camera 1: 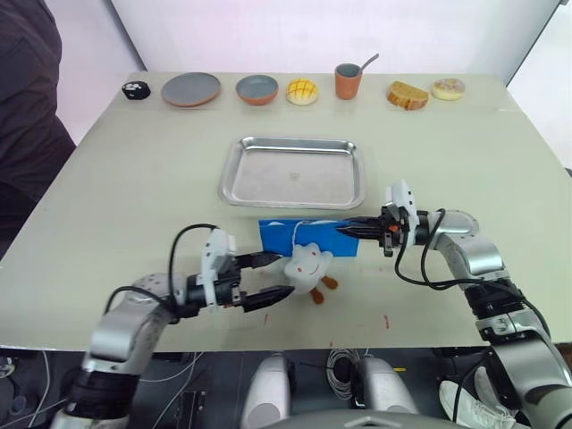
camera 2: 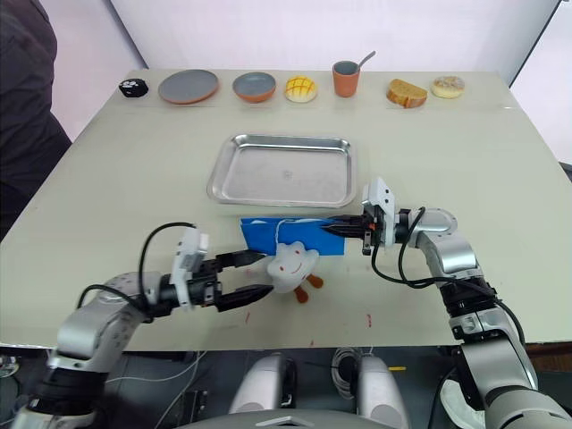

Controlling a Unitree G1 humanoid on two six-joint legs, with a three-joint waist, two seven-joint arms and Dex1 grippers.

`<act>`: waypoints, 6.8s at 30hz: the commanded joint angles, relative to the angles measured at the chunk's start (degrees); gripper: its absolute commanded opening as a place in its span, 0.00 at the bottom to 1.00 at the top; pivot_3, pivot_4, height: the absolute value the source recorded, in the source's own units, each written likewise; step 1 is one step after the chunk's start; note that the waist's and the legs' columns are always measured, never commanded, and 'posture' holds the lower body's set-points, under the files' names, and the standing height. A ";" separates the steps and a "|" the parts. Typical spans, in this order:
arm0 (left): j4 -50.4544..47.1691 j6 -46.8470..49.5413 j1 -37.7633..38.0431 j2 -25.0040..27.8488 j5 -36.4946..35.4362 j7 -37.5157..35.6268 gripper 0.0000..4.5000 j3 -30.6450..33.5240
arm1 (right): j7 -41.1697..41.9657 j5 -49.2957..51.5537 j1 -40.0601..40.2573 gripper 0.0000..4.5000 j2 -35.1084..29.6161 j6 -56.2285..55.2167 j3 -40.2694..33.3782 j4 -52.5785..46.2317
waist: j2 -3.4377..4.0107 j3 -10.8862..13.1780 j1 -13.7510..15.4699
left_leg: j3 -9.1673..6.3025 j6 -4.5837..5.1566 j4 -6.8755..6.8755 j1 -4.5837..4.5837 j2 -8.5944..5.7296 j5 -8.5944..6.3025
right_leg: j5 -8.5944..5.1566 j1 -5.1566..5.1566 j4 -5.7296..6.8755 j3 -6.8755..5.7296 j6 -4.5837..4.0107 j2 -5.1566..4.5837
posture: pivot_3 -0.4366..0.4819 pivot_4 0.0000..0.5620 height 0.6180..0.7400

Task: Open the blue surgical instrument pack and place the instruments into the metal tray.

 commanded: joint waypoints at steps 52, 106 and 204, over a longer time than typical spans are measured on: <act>23.18 -8.56 -5.87 21.33 4.30 -19.71 0.01 11.54 | -0.82 -0.22 0.71 0.00 -1.30 -1.50 -1.65 -0.09 | 0.01 0.01 0.06 | 0.03 0.00 -0.01 0.00 0.00 0.00 | -0.01 -0.01 -0.01 -0.02 0.00 -0.01 | 0.48 0.27 1.00; 26.42 -15.78 -7.84 14.96 12.71 -19.41 0.01 3.47 | -5.72 8.78 6.34 0.00 -2.22 8.89 -4.96 -15.52 | 0.27 -0.08 1.08 | 0.07 0.01 0.01 -0.04 -0.07 -0.01 | 0.00 0.02 -0.03 -0.02 0.03 -0.11 | 0.48 0.27 1.00; 22.04 -20.81 -19.71 0.87 8.50 -19.65 0.01 1.32 | -2.56 -0.90 7.59 0.00 -2.44 -2.05 1.90 -10.00 | 0.04 -0.14 0.03 | 0.00 0.00 0.02 0.02 0.03 0.00 | -0.01 0.02 0.02 0.00 0.00 0.06 | 0.48 0.27 1.00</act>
